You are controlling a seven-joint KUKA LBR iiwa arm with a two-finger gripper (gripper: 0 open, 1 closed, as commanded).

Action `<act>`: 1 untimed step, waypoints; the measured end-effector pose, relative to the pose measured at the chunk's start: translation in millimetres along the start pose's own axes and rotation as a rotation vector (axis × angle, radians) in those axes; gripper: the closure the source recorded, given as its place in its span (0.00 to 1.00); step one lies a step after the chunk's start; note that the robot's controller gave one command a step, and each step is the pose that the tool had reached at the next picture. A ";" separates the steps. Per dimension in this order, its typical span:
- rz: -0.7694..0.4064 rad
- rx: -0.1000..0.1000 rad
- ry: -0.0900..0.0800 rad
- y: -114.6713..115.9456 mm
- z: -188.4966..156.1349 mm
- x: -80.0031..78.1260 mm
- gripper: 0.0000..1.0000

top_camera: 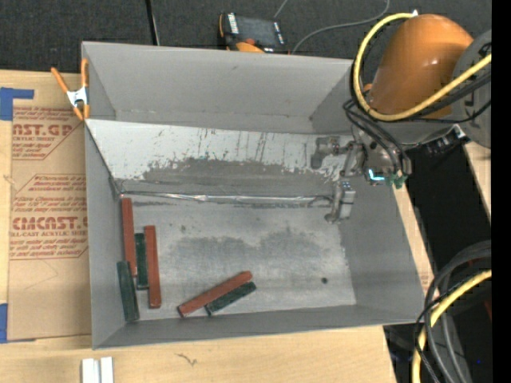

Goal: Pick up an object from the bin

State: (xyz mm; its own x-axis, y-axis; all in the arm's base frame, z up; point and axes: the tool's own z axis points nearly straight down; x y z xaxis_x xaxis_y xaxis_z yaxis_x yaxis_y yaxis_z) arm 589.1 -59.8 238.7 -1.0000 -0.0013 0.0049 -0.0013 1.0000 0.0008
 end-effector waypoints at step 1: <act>-0.115 -0.003 0.000 99.3 72.5 37.1 0.00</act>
Offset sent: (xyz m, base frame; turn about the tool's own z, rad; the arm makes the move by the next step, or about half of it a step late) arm -0.0357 0.0937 -0.0688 -0.1075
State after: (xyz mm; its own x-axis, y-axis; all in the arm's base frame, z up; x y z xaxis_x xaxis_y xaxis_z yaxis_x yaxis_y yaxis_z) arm 551.5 39.6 166.5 -0.9932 -0.1163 0.0048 -0.1163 0.9932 0.0044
